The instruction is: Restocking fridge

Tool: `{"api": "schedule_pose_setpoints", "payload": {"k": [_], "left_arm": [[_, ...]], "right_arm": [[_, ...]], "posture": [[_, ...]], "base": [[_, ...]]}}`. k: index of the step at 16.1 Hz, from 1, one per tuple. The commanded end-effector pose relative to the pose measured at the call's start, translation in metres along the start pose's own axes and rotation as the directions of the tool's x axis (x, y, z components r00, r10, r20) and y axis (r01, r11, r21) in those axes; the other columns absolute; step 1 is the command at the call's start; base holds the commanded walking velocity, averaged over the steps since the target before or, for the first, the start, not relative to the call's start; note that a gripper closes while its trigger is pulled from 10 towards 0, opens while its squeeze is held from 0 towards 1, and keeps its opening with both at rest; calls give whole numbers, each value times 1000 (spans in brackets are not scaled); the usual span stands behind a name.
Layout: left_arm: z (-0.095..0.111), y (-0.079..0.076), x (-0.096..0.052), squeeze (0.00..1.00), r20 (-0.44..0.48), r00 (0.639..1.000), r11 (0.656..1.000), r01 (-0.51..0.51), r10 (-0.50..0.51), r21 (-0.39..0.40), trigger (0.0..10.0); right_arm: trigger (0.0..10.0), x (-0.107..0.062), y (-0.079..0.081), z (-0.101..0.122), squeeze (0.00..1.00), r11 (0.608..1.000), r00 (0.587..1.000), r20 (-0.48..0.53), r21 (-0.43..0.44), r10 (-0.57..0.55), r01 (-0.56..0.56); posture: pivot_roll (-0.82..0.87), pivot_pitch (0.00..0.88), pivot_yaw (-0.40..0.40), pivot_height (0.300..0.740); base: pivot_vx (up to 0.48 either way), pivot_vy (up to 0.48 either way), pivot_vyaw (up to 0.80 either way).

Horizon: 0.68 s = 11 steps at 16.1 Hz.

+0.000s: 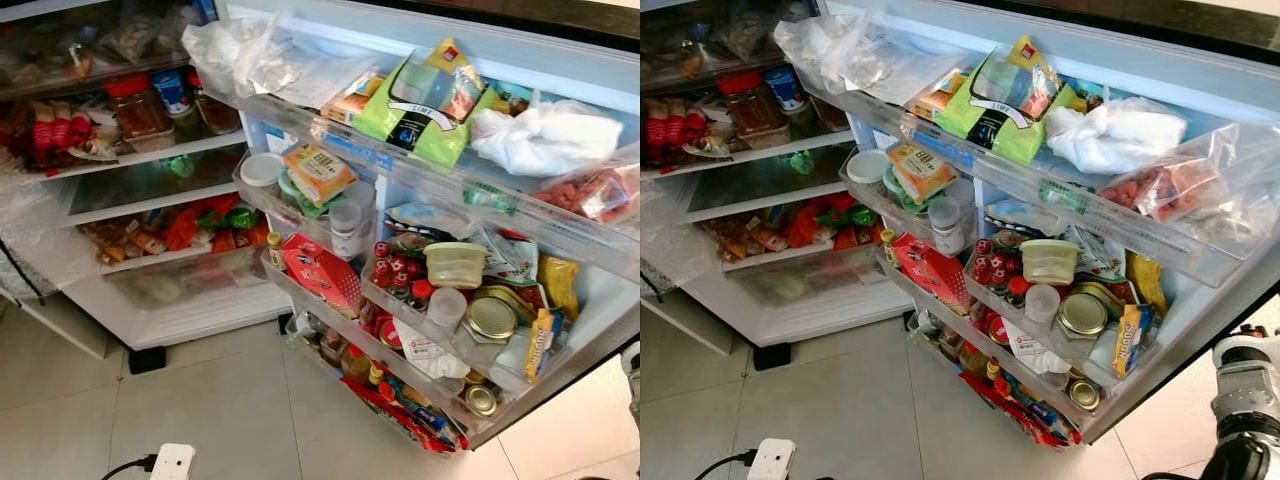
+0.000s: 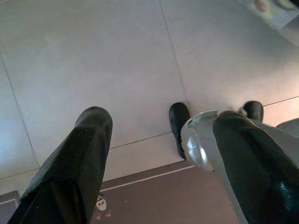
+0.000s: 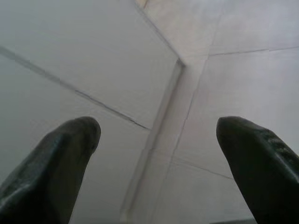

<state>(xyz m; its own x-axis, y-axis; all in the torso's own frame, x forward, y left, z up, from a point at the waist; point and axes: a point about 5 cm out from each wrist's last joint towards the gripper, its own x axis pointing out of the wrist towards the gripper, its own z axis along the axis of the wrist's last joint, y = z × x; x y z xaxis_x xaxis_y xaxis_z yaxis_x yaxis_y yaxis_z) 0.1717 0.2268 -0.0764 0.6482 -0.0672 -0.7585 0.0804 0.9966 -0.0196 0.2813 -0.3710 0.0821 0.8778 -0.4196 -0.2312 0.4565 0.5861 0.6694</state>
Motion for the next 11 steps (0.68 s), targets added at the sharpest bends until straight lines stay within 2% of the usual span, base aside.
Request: {"api": "schedule_pose_setpoints", "payload": {"k": [1, 5, 7, 9, 10, 11], "left_arm": [[-5, 1, -1, 0, -24, 1000, 1000, -6, 6, 1, 10000], [-4, -1, -1, 0, -22, 1000, 1000, -6, 6, 4, 10000], [-4, -2, 0, 0, -23, 1000, 1000, -6, 6, 5, 10000], [-5, -3, 0, 0, -24, 1000, 1000, -8, 8, 7, 10000], [-5, -3, 0, 0, -25, 1000, 1000, -9, 9, 9, 10000], [-5, -3, 0, 0, -26, 1000, 1000, -13, 13, 11, 10000]], "right_arm": [[10000, -3, -3, -14, 0, 998, 996, -79, -46, 31, -35], [10000, -11, -16, -19, 0, 981, 984, -168, -174, 55, -84], [10000, -13, -20, -19, 0, 977, 984, -174, -198, 37, -72], [10000, -18, -37, -14, 0, 965, 988, -134, -261, -78, 40], [10000, -20, -42, -12, 0, 960, 986, -116, -265, -121, 86], [10000, -26, -55, -10, 0, 938, 971, -77, -286, -225, 195]], "posture": [[-45, 111, 68, 740], [-50, 111, 67, 740], [-50, 111, 67, 740], [-54, 111, 65, 740], [-54, 111, 65, 740], [-52, 112, 65, 740]], "base": [[0, 0, 0], [0, 0, 0], [0, 0, 0], [0, 0, 0], [0, 0, 0], [0, 0, 0]]}}
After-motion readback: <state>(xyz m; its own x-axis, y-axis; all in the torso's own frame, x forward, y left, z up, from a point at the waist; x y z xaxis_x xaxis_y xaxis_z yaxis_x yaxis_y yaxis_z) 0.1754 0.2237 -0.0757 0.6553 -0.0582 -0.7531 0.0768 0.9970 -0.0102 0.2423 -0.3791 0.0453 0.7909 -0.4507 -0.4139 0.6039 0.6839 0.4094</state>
